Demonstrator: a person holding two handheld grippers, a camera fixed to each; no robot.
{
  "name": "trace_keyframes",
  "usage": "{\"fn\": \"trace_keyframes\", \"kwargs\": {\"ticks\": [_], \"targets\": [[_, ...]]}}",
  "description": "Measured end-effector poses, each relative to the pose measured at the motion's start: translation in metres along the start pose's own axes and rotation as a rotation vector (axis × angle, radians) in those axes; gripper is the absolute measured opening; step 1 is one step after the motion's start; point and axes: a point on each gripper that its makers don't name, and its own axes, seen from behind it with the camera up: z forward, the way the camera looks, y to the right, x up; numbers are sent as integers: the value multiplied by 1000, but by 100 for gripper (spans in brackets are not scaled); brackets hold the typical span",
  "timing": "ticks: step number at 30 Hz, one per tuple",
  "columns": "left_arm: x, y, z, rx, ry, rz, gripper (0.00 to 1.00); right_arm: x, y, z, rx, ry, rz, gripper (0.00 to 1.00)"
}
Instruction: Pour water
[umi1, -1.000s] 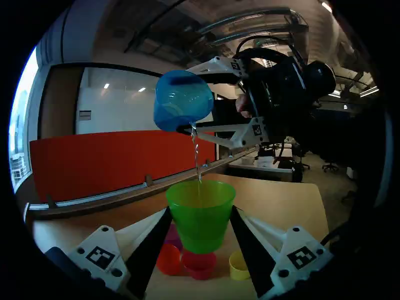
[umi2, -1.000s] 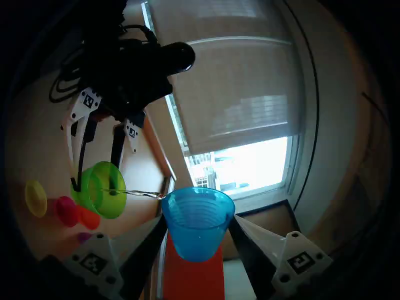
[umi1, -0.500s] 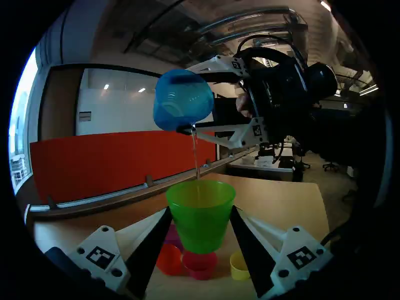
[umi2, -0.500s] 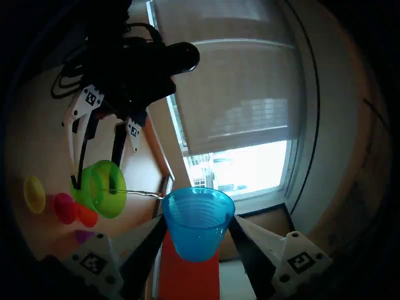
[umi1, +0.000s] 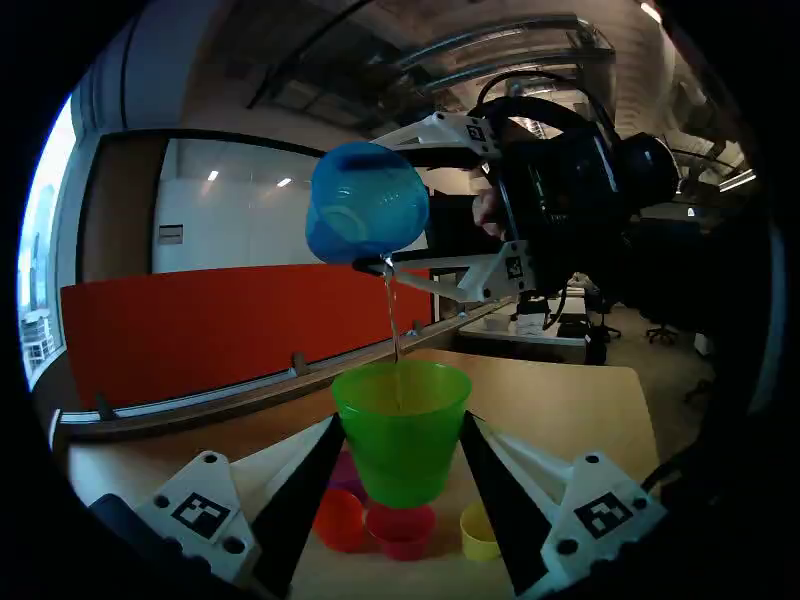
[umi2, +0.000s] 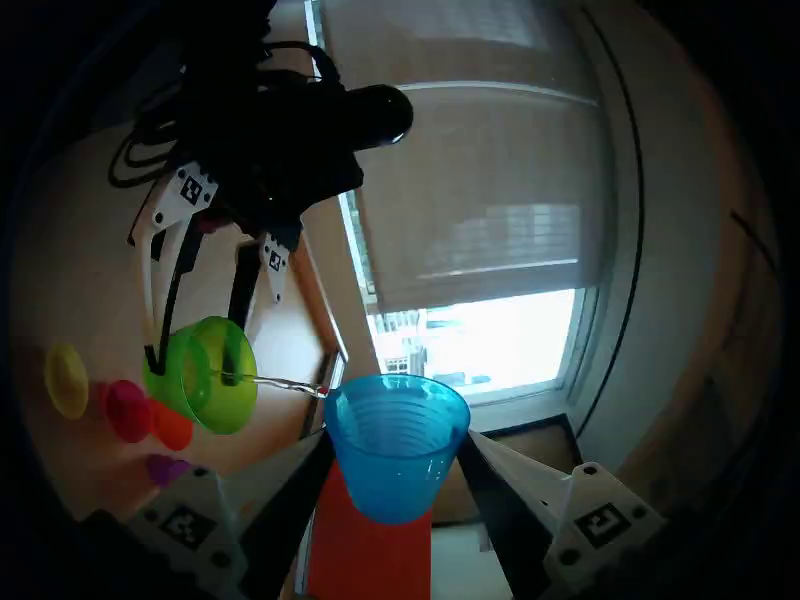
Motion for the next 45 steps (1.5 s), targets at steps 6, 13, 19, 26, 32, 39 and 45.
{"fn": "trace_keyframes", "kwargs": {"ticks": [6, 13, 19, 26, 32, 39, 45], "targets": [[1, 0, -1, 1, 3, 1, 82, 3, 0, 0, -2, 2, -13, 88], [2, 0, -1, 2, 5, 5, 82, 6, 1, -1, -7, 1, -34, 88], [3, 0, -1, 3, 7, 6, 82, 8, 2, -2, -10, 0, -55, 88], [4, 0, 0, 5, 9, 10, 82, 9, 3, -3, -19, -2, -76, 88], [5, 1, 0, 3, 8, 13, 83, 9, 5, -1, -19, -5, -95, 88], [8, 1, 0, 3, 10, 18, 82, 9, 7, -1, -26, -6, -120, 88], [9, 2, -1, 3, 11, 19, 82, 9, 9, -1, -30, -10, -138, 88]]}}
